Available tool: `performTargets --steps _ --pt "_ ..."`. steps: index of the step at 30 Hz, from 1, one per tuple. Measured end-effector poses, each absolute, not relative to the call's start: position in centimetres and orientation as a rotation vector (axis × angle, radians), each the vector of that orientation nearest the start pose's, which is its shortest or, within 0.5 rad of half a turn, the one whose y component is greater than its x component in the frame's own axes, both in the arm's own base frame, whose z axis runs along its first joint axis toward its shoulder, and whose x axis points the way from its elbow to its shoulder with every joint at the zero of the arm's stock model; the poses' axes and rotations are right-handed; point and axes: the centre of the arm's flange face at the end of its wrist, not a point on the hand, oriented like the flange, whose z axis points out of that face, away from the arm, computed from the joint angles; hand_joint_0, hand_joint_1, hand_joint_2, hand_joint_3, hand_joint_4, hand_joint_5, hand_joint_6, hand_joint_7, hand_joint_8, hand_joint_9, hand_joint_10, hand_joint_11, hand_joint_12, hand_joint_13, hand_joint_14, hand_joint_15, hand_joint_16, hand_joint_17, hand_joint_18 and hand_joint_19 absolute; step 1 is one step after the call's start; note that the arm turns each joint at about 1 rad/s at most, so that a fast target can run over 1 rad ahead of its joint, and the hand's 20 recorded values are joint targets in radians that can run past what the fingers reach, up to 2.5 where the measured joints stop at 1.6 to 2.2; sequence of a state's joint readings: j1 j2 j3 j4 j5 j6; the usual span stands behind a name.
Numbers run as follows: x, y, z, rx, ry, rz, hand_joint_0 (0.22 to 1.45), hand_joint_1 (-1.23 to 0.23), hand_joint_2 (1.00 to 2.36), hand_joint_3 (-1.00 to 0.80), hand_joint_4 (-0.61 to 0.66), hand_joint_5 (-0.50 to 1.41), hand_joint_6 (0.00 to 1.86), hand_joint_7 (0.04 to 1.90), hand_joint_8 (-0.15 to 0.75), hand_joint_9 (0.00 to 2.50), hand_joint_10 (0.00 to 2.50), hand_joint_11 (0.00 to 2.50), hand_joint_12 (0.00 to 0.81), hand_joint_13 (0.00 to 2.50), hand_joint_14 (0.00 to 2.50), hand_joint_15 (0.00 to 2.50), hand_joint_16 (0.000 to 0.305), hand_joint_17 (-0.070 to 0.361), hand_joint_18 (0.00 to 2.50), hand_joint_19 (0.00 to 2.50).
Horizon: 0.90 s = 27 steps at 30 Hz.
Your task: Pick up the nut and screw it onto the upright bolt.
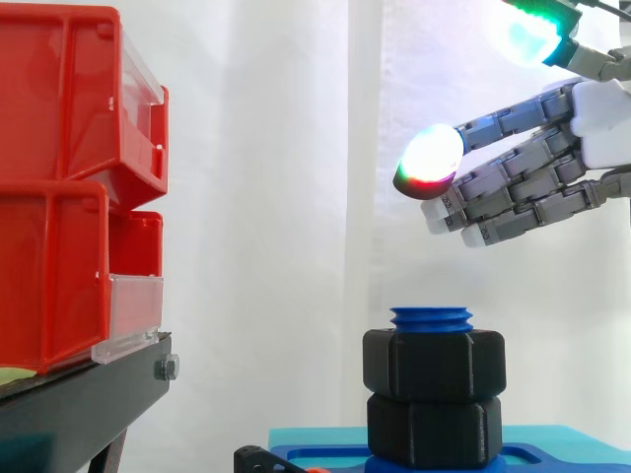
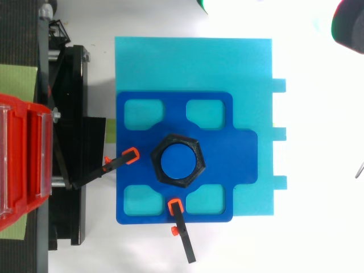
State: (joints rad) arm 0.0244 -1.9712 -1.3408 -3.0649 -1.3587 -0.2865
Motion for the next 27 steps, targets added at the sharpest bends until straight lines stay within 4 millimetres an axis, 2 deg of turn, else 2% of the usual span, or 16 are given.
performTargets --steps 14,19,27 --pt "64.34 -13.86 37.91 1.148 1.291 0.807 0.49 -0.42 1.0 -0.5 0.16 -0.26 0.5 0.71 0.319 0.25 0.0 0.0 0.409 0.0 0.0 0.0 0.059 0.133 0.0 0.0" --pt "64.33 -13.88 37.91 1.148 1.291 0.807 0.49 -0.42 1.0 -0.5 0.16 -0.27 0.5 0.72 0.335 0.36 0.01 0.22 0.422 0.0 0.0 0.0 0.062 0.139 0.0 0.0" --pt "64.34 -13.87 37.91 1.148 1.29 0.807 0.49 -0.42 1.0 -0.5 0.16 -0.27 0.5 0.71 0.348 0.34 0.0 0.13 0.411 0.0 0.0 0.0 0.062 0.14 0.0 0.0"
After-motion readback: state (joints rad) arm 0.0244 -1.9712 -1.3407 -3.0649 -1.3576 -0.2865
